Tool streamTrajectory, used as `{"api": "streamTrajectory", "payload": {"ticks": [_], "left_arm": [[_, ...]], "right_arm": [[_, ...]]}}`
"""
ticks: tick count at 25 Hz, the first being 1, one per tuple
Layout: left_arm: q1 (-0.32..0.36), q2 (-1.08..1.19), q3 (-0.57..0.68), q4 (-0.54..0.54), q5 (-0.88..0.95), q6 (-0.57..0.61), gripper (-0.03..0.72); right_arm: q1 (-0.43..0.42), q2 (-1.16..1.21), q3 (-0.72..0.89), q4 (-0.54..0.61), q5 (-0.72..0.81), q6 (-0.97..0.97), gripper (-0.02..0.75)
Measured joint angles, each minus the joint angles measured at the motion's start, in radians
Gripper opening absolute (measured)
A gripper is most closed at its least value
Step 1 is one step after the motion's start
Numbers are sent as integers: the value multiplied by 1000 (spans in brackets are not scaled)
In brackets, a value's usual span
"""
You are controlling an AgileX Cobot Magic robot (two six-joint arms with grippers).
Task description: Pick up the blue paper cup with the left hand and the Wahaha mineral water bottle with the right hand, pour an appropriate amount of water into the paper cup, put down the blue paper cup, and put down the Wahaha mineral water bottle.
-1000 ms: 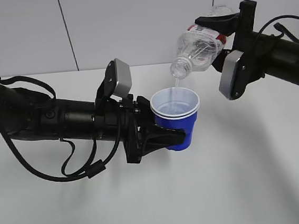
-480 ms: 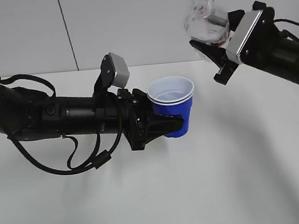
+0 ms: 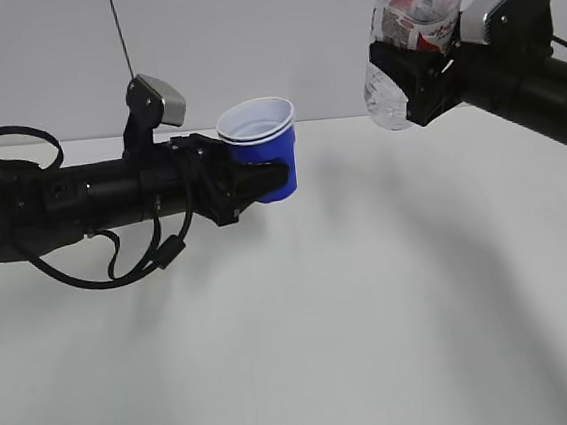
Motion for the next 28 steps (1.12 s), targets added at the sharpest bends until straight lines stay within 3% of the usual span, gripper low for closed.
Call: {"api": "streamTrajectory", "payload": {"ticks": [9, 19, 28], "left_arm": [[80, 0, 0, -46, 80, 27, 426], [116, -24, 0, -58, 153, 52, 426], [190, -24, 0, -132, 159, 62, 426]], "right_arm": [[0, -152, 63, 31, 187, 40, 432], [0, -222, 172, 66, 238, 132, 432], [0, -247, 235, 81, 246, 157, 432]]}}
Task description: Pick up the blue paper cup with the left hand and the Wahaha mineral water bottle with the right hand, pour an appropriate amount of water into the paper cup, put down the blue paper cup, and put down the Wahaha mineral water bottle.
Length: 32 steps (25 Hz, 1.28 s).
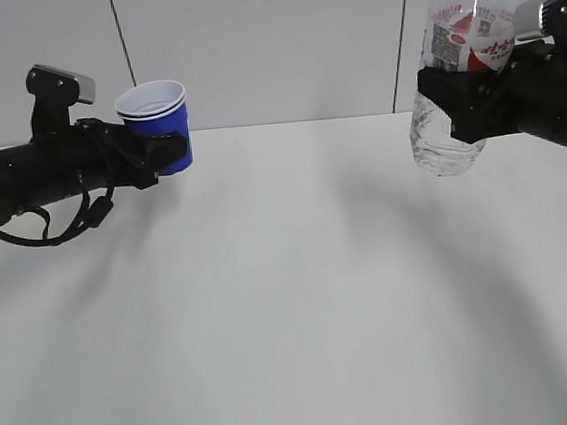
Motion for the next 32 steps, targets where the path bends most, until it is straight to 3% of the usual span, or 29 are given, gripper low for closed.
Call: {"api": "streamTrajectory", "payload": {"ticks": [18, 26, 32], "left_arm": [[31, 0, 12, -21, 10, 100, 426], [31, -1, 86, -233, -57, 265, 426], [31, -1, 172, -323, -152, 330, 426]], "right_arm": [[0, 0, 0, 6, 1, 4, 432], [0, 0, 0, 6, 2, 4, 432], [0, 0, 0, 6, 2, 4, 432]]}}
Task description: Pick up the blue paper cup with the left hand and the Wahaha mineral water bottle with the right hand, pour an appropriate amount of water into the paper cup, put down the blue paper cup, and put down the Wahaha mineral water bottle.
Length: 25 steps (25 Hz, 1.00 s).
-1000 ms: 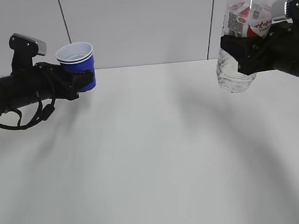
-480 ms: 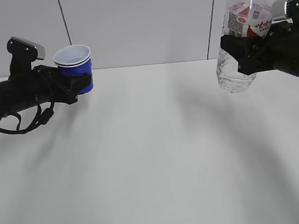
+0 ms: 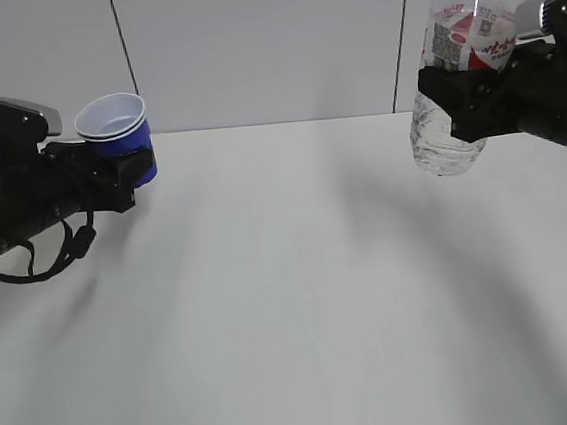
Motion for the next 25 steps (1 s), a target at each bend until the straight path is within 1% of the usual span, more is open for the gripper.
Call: {"api": "streamTrajectory", "payload": {"ticks": [6, 8, 17, 25], "left_arm": [[0, 0, 94, -104, -120, 114, 426], [0, 0, 114, -133, -143, 135, 426], [0, 52, 120, -165, -162, 153, 426], [0, 150, 120, -238, -162, 163, 426]], "right_arm": [[0, 0, 0, 0, 0, 0, 432], [0, 0, 0, -2, 0, 0, 432], [0, 0, 0, -10, 0, 0, 432], [0, 0, 0, -18, 0, 1, 432]]}}
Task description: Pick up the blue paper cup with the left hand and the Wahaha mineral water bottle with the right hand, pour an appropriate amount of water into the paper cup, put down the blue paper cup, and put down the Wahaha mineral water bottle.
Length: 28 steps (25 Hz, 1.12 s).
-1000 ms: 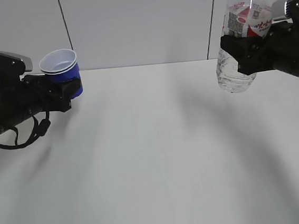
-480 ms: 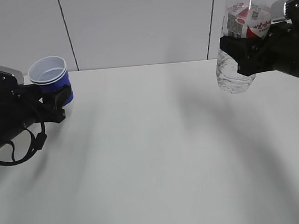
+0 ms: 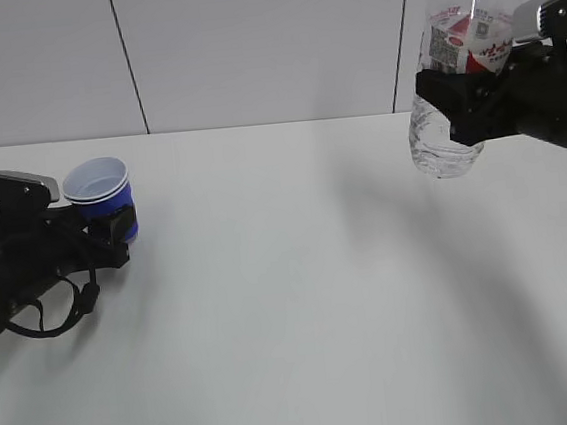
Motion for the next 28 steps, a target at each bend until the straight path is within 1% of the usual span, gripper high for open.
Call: {"api": "streamTrajectory", "payload": {"ticks": [9, 28], "left_arm": [[0, 57, 0, -8, -13, 17, 426], [0, 73, -2, -15, -36, 19, 426]], "right_arm": [[0, 0, 0, -11, 0, 1, 432], [0, 2, 0, -29, 0, 3, 432]]}}
